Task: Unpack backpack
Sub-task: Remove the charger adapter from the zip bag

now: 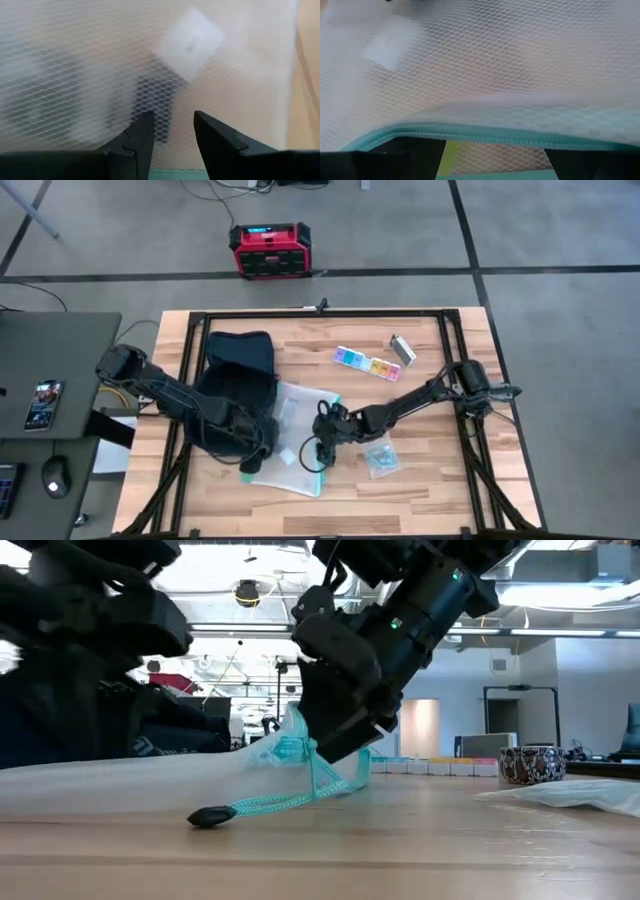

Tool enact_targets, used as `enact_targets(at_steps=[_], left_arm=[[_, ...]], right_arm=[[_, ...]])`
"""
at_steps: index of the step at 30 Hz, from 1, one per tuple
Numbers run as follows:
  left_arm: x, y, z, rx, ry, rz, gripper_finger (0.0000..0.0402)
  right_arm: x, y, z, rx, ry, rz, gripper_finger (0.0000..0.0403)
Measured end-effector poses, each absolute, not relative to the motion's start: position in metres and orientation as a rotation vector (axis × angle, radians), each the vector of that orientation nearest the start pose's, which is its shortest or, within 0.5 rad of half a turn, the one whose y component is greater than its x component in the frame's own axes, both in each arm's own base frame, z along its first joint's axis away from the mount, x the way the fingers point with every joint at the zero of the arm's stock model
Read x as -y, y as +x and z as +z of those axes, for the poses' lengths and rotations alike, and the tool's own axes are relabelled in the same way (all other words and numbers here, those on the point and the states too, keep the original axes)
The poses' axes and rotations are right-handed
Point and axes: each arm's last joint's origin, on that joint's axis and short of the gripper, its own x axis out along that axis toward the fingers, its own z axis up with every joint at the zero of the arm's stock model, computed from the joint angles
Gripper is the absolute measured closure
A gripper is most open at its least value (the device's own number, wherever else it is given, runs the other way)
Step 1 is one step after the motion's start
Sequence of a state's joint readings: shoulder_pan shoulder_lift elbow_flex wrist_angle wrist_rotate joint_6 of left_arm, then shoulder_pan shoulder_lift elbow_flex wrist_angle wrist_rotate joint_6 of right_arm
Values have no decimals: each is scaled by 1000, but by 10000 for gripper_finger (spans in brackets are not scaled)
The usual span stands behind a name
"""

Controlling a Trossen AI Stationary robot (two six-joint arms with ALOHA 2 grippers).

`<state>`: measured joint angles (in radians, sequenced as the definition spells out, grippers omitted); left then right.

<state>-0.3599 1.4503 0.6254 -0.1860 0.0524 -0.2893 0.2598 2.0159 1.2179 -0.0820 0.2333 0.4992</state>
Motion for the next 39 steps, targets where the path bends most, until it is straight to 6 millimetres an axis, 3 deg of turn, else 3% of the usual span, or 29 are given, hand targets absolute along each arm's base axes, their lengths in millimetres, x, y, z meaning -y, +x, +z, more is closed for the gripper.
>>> enact_targets(at_steps=[12, 18, 22, 28, 33, 39], left_arm=[[110, 258, 127, -859, -138, -166, 277], [112, 261, 132, -843, -161, -138, 277], [115, 269, 140, -805, -176, -127, 277], [115, 270, 135, -832, -228, -81, 277], [125, 265, 135, -870, -236, -116, 277], [146, 262, 155, -1029, -104, -142, 277]], right_arm=[[-100, 397, 134, -835, 257, -185, 112], [-102, 390, 133, -906, 234, -162, 112], [-117, 382, 138, -942, 164, -74, 112], [-141, 372, 132, -984, 4, 47, 112], [-140, 376, 127, -959, 2, 40, 112], [-135, 379, 128, -953, 8, 25, 112]])
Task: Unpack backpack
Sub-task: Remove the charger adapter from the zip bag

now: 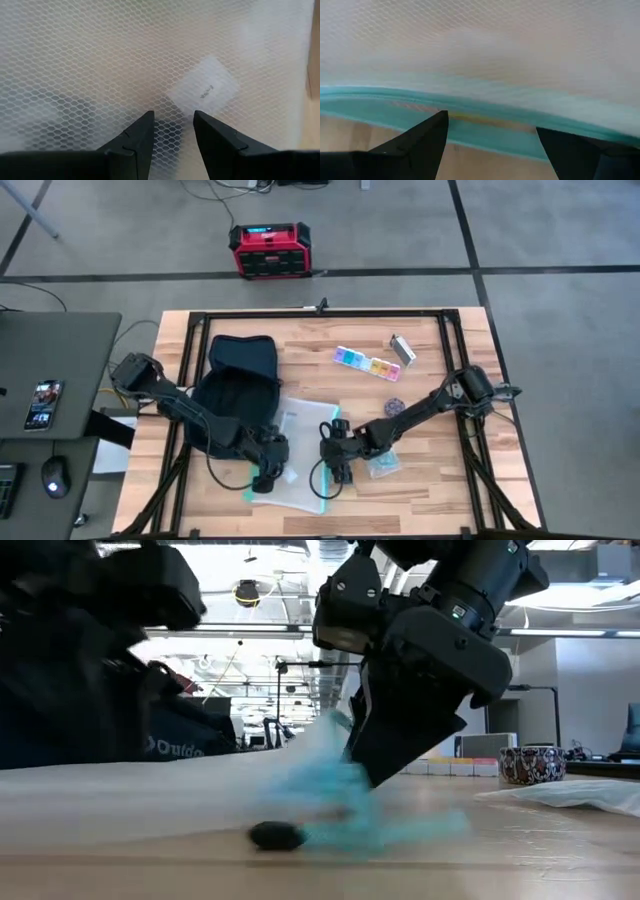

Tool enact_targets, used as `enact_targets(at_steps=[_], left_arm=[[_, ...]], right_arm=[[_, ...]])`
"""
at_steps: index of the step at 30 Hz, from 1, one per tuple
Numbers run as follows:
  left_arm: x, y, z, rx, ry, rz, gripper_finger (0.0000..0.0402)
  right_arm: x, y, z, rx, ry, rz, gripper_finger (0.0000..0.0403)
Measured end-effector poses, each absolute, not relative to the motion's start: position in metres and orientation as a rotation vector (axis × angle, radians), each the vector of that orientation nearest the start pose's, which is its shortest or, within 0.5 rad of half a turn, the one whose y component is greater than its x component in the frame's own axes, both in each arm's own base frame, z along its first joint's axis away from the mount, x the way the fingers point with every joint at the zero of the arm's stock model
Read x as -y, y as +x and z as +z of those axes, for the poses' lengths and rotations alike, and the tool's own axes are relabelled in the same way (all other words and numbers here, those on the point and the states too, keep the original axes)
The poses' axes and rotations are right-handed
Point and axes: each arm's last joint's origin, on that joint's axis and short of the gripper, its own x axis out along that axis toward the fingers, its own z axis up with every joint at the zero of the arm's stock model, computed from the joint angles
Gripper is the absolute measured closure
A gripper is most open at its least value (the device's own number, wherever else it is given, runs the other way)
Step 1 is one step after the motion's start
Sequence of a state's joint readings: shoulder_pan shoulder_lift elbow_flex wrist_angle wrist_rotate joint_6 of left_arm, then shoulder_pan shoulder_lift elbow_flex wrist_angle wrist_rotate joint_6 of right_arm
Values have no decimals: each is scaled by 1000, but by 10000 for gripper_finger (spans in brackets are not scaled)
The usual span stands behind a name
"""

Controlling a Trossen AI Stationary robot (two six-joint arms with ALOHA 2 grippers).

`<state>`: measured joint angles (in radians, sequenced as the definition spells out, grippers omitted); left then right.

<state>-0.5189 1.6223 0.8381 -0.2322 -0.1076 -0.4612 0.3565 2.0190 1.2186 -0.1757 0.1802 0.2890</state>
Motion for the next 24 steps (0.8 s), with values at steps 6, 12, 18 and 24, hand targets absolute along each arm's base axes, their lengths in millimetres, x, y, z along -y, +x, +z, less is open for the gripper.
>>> enact_targets(at_steps=[6, 12, 18, 24], left_arm=[[163, 260, 166, -1023, -141, -137, 277], [175, 249, 164, -1026, -120, -95, 277], [174, 246, 145, -1020, -139, -33, 277], [189, 267, 126, -944, -148, -65, 277]], right_arm=[[-133, 379, 128, -954, 29, 9, 112], [-133, 379, 128, -952, 33, 8, 112], [-136, 379, 128, -947, 32, 14, 112], [-137, 379, 129, -939, 36, 18, 112]])
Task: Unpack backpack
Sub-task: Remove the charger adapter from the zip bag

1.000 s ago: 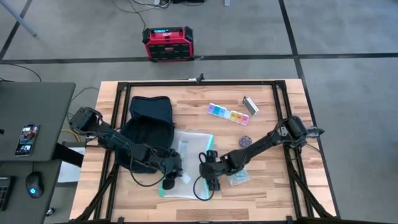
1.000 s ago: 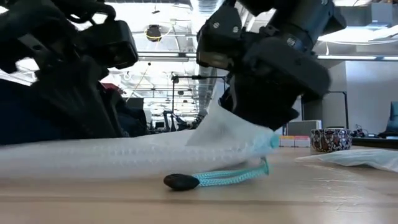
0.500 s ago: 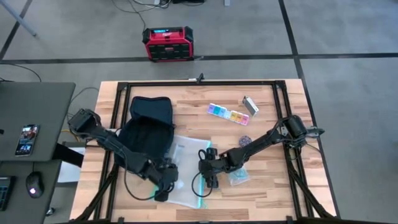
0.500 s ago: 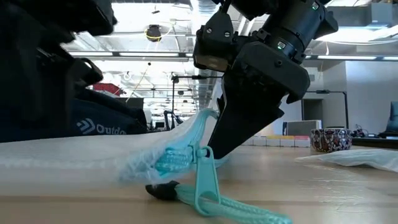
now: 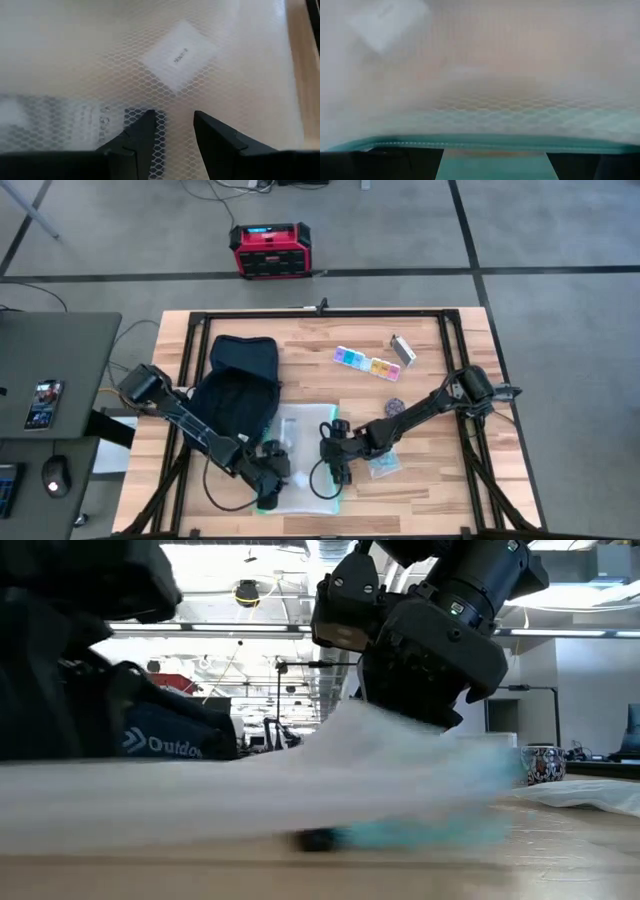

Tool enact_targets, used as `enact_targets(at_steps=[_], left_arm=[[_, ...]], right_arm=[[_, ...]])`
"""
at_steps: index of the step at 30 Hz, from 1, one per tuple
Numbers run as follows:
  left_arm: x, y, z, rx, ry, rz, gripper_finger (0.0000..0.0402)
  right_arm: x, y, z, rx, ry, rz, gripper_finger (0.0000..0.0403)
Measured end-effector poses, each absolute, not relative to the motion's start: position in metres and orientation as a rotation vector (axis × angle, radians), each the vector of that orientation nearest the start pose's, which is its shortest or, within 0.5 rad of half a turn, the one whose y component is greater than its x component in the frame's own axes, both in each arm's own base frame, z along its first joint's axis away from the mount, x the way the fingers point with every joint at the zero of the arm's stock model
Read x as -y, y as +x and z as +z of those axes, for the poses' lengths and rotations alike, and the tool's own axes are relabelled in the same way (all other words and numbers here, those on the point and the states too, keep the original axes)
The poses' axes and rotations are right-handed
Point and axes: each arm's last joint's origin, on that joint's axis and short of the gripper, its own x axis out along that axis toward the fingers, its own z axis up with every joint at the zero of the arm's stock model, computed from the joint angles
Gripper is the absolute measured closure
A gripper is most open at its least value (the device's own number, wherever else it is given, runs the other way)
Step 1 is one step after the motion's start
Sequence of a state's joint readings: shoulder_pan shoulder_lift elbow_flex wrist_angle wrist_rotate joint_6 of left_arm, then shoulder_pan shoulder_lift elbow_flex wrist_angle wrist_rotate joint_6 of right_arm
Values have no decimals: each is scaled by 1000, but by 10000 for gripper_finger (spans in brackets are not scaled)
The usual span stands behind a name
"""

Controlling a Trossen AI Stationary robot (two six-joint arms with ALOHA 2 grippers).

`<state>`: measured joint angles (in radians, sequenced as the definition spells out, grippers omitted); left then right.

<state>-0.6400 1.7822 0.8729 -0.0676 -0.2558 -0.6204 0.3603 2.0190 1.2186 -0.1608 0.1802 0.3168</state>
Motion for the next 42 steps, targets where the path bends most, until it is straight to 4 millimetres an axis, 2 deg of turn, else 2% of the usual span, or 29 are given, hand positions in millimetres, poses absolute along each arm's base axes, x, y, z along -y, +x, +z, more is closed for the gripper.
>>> enact_targets(at_steps=[6, 11, 15, 20, 31, 37, 42], left_arm=[[184, 289, 124, -865, -99, -24, 277], [174, 296, 116, -869, -119, 37, 277], [171, 299, 115, -850, -131, 64, 277], [172, 301, 117, -823, -130, 60, 277], [169, 307, 119, -775, -182, 80, 277], [167, 311, 120, -737, -208, 82, 277], [167, 310, 120, -752, -204, 82, 277]], right_arm=[[-138, 382, 131, -910, 82, 21, 112], [-148, 375, 128, -965, 76, 100, 112], [-156, 373, 129, -952, 74, 132, 112], [-162, 381, 138, -832, 111, 165, 112], [-160, 392, 148, -698, 206, 134, 112], [-160, 395, 128, -735, 201, 91, 112], [-164, 391, 109, -840, 232, 71, 112]])
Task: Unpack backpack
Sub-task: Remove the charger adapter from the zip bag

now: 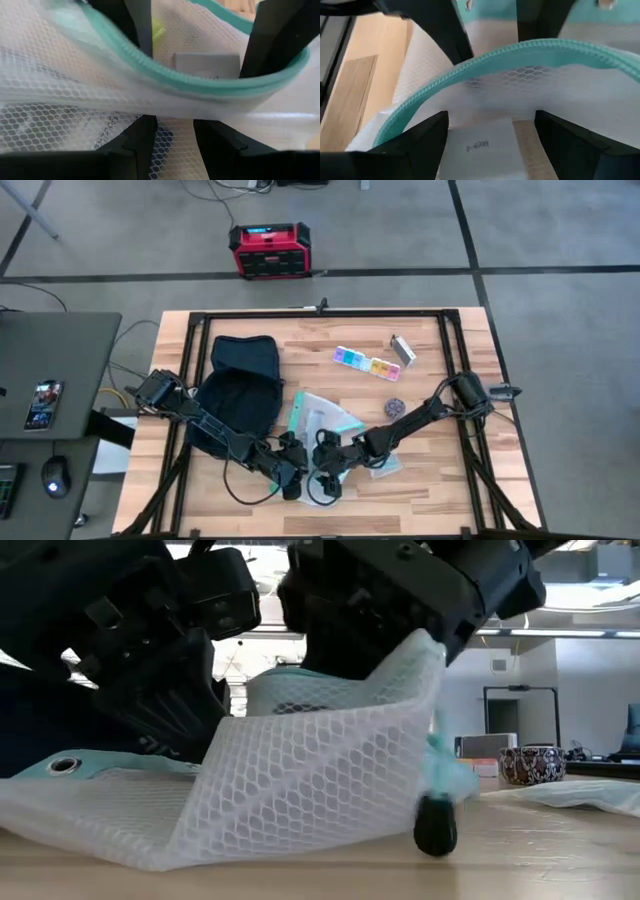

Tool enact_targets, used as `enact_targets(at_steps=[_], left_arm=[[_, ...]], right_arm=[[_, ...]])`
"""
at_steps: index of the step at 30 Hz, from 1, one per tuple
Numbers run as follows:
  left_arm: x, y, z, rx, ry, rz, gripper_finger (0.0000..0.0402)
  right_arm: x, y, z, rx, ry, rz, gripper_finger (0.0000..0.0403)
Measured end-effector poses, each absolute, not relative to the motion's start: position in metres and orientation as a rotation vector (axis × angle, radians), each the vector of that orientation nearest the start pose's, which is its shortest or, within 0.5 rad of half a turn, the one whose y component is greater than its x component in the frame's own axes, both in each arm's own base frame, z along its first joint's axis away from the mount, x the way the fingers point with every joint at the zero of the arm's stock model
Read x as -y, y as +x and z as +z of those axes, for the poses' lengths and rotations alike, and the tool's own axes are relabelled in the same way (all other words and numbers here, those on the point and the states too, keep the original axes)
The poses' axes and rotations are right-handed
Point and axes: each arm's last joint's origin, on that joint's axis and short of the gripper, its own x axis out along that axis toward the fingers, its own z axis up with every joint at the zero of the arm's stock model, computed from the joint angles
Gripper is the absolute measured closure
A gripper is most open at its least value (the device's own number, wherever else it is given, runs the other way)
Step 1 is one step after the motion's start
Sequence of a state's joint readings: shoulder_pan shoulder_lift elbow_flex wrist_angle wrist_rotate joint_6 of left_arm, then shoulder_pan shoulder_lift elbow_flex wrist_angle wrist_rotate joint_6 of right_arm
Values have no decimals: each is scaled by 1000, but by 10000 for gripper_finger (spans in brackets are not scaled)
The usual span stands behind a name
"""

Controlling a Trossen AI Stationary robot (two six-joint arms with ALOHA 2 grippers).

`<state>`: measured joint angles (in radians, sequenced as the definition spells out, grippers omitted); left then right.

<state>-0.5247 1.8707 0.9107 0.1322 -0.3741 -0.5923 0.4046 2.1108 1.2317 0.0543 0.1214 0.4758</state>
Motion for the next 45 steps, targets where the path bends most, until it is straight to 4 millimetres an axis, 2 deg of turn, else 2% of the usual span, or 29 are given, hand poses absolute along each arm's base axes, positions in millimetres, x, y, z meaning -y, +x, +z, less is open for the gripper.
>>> enact_targets(at_steps=[3, 9, 18, 25, 30, 34, 40, 45], left_arm=[[167, 306, 118, -795, -201, 98, 277], [170, 298, 114, -851, -177, 122, 277], [173, 295, 114, -854, -167, 118, 277], [174, 295, 114, -856, -173, 109, 277], [174, 295, 113, -860, -176, 107, 277], [174, 294, 113, -865, -165, 100, 277], [174, 294, 113, -866, -164, 100, 277], [174, 294, 113, -863, -165, 99, 277]], right_arm=[[-164, 383, 106, -937, 227, 73, 112], [-164, 358, 117, -1116, 122, 47, 112], [-158, 337, 137, -1239, 82, 23, 112], [-152, 326, 137, -1359, 38, -25, 112], [-153, 320, 141, -1379, 24, -5, 112], [-155, 326, 144, -1303, -14, 38, 112], [-149, 328, 148, -1300, -68, 54, 112], [-148, 330, 164, -1224, -78, 86, 112]])
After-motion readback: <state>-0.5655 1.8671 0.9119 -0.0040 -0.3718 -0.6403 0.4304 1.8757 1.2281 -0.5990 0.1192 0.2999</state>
